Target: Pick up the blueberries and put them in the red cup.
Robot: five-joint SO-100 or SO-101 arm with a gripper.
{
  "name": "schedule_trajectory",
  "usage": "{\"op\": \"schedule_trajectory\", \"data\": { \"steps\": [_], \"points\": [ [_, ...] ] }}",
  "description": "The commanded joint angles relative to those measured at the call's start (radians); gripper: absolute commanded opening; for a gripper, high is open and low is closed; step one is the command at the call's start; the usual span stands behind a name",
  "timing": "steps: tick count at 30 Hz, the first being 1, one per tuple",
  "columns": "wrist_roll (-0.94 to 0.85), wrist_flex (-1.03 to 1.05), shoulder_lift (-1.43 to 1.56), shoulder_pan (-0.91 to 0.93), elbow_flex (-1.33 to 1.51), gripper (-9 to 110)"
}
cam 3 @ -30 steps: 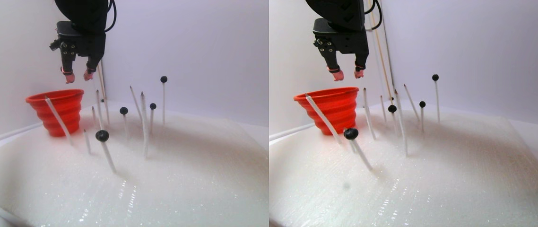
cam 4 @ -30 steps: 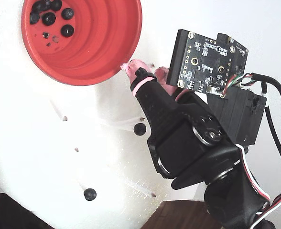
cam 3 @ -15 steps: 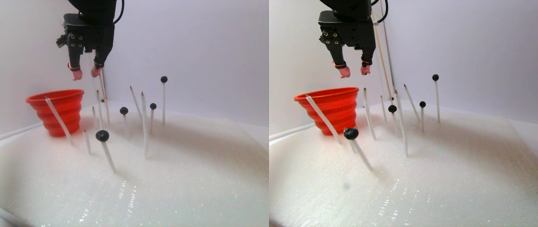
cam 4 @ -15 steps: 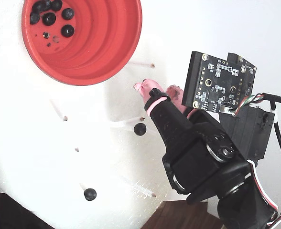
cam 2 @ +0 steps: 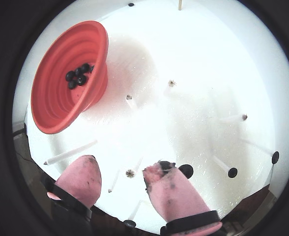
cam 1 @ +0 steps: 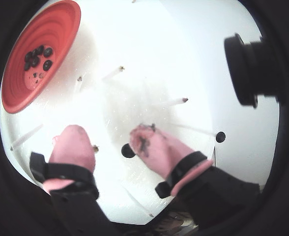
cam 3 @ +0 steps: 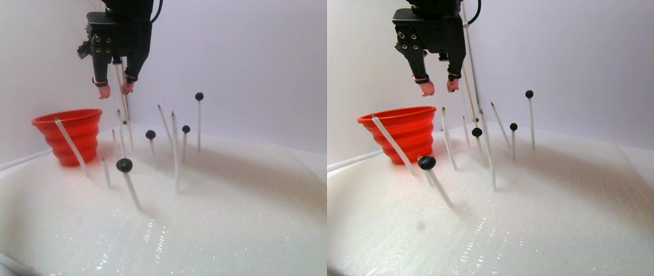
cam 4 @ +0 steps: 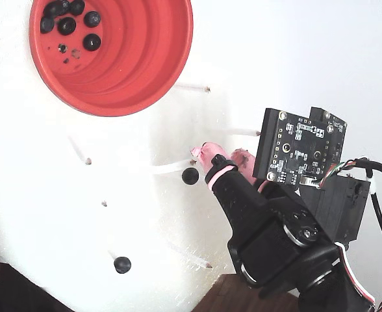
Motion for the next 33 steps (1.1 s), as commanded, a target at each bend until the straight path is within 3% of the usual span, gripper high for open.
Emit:
{"op": "schedule_trajectory", "data": {
  "steps": [1, 33],
  "points": [
    [-0.009, 0.005, 0.11, 0.006, -0.012, 17],
    [-0.031, 0.121, 0.253, 0.127, 0.094, 16]
  ]
}}
